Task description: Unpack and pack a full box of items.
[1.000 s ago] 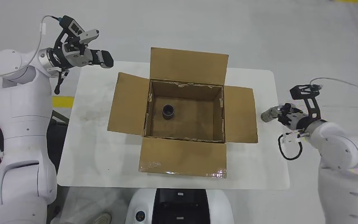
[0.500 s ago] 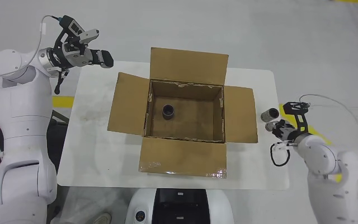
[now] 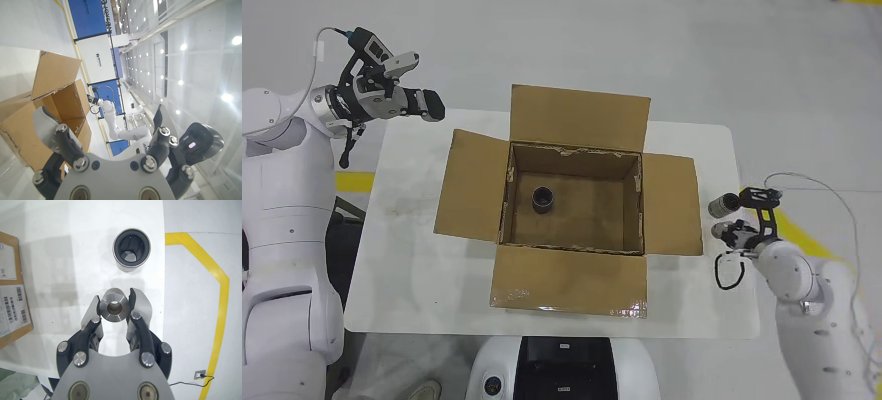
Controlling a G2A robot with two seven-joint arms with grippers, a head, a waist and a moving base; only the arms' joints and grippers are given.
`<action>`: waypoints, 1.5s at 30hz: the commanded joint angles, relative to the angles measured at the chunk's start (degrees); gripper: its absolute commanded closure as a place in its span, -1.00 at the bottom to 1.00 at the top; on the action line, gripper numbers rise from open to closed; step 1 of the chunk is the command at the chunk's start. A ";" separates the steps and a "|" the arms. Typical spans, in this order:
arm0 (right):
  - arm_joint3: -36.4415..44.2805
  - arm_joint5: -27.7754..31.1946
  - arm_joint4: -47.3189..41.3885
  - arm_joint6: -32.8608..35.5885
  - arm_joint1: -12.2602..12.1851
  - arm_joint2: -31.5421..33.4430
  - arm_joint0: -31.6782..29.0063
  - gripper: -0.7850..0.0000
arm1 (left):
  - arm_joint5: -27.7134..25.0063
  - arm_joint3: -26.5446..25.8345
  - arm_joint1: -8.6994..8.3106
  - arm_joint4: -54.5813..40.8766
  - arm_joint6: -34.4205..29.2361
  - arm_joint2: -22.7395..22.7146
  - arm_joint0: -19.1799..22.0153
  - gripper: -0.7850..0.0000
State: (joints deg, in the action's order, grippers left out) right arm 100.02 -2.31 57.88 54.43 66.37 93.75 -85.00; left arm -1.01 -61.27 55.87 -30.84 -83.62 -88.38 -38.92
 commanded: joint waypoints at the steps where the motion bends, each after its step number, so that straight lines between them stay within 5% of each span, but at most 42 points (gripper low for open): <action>1: -0.77 -0.34 0.36 -0.92 0.04 -0.52 0.21 1.00 | 0.00 0.00 0.00 0.00 0.00 0.00 0.00 -1.00; 10: -3.01 -2.10 3.86 -4.19 0.16 -3.05 1.03 1.00 | 0.00 0.00 0.00 0.00 0.00 0.00 0.00 -1.00; 12: -3.49 -2.47 4.12 -4.52 0.21 -3.48 1.29 0.86 | 0.00 0.00 0.00 0.00 0.00 0.00 0.00 -1.00; 20: -4.76 -3.40 4.24 -5.29 0.33 -4.47 1.70 -0.43 | 0.00 0.00 0.00 0.00 0.00 0.00 0.00 -1.00; 29: -4.57 -3.58 3.68 -5.89 0.36 -4.55 2.08 -0.42 | 0.00 0.00 0.00 0.00 0.00 0.00 0.00 -1.00; 45: 8.09 -3.60 4.08 -3.73 -0.26 -0.12 1.66 -0.62 | 0.00 0.00 0.00 0.00 0.00 0.00 0.00 -1.00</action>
State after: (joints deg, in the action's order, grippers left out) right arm 107.47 -5.90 61.88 50.70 66.13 93.45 -83.40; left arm -1.01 -61.27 55.87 -30.84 -83.62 -88.38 -38.92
